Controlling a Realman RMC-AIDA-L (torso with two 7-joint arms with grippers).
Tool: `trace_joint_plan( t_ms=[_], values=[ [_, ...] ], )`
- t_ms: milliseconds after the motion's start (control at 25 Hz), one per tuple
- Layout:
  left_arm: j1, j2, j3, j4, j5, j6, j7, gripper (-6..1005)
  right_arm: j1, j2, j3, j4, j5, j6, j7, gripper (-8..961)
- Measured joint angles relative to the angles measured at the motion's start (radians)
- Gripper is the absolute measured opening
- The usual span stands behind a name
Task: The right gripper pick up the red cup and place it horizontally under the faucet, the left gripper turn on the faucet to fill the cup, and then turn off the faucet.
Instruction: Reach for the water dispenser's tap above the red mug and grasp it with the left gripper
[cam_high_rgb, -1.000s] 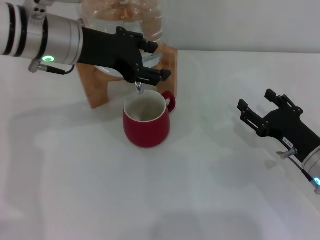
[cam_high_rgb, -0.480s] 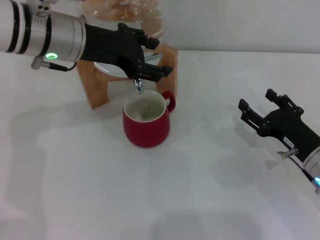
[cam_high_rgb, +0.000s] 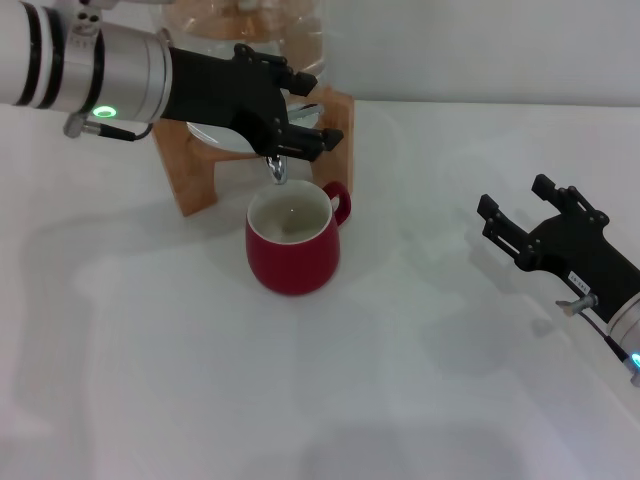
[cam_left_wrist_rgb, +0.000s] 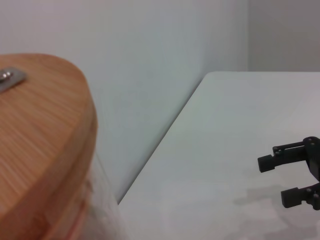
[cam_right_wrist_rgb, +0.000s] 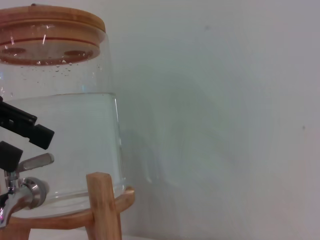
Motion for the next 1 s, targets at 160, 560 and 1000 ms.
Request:
trace_joint_plan(
  t_ms=[160,560,1000],
  values=[
    [-0.002,-0.001,0.007,-0.01,0.0,0.01,0.007,756,0.0,0.0,0.0,0.0,0.0,0.0,0.0,802],
    [-0.004,-0.005,0.03,-0.026,-0.003,0.026,0.016,756,-0.004,0.0,0.0,0.002,0.0,-0.009,0.001,803],
    [-0.006,-0.005,0.074,-0.045,-0.026,0.064,0.032,757,-0.009,0.0,0.0,0.002,0.0,-0.009,0.001,803]
  ],
)
